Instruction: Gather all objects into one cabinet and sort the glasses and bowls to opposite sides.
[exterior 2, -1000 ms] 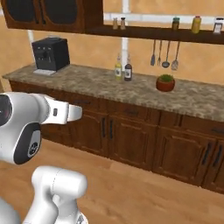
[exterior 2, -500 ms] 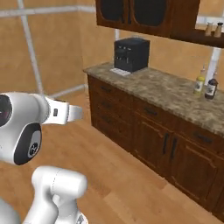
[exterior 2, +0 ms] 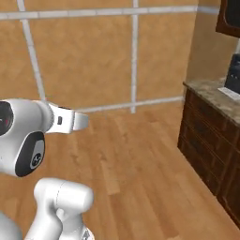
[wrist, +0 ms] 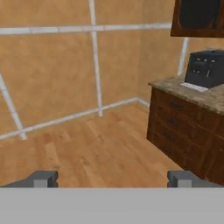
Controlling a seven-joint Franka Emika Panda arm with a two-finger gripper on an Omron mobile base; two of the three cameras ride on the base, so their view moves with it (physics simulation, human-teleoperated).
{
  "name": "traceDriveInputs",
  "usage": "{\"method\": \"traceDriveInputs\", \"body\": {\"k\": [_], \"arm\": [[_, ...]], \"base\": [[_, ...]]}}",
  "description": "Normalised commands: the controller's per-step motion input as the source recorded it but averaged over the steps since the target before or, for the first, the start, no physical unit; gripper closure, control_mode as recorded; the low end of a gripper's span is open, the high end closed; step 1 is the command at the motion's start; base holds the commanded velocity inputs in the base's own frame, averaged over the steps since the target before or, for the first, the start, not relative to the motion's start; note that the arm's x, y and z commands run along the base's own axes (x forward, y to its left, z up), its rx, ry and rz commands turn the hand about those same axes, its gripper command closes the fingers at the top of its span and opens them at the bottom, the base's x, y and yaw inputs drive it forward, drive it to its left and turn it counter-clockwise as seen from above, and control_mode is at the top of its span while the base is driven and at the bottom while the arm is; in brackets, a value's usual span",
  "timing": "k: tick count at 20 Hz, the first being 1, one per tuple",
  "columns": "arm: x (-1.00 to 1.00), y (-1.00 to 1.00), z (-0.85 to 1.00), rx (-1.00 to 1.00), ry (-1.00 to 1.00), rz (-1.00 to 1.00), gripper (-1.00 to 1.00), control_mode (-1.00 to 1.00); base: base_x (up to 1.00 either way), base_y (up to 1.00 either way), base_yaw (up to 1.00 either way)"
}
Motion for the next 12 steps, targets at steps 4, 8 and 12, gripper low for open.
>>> {"method": "traceDriveInputs", "body": {"k": [4, 8, 12], "arm": [[0.00, 0.00, 0.00, 0.00, 0.00, 0.00, -1.00, 1.00], [0.00, 0.00, 0.00, 0.00, 0.00, 0.00, -1.00, 1.00], [0.00, 0.00, 0.00, 0.00, 0.00, 0.00, -1.00, 1.00]], "base": [[0.00, 0.72, 0.82], [0.00, 0.67, 0.84], [0.00, 0.63, 0.84]]}}
